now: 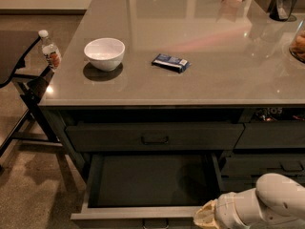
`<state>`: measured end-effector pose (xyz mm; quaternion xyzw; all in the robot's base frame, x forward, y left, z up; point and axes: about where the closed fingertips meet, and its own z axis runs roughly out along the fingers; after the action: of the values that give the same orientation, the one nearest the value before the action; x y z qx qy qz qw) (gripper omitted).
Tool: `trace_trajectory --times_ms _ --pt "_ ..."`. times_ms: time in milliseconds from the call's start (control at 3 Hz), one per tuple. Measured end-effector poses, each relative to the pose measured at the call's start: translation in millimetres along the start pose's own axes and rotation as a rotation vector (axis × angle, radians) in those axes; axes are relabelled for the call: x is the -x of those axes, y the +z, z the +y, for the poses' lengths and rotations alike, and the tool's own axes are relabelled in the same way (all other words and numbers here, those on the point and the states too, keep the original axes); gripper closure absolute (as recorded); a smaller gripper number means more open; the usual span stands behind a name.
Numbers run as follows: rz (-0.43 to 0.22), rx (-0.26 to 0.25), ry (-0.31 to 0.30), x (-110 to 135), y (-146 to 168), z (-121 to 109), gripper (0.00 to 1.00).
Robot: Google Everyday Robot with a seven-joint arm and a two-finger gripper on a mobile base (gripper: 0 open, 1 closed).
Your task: Close middle drawer
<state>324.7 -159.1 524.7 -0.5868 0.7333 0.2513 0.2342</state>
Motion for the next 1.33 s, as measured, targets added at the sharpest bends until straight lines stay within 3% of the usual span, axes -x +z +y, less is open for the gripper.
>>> trace_trajectory --times_ms 333,667,1000,1333 --pt "0.049 -0.006 0.029 -27.8 28.1 7.0 1.0" --pt "0.092 -0.068 0.041 -59.5 54.7 1.5 1.0" --pt "0.114 -0.152 0.042 -76.1 68.8 -17.6 1.0" --pt "0.118 -0.188 0.041 -78.3 69.5 -26.5 0.86"
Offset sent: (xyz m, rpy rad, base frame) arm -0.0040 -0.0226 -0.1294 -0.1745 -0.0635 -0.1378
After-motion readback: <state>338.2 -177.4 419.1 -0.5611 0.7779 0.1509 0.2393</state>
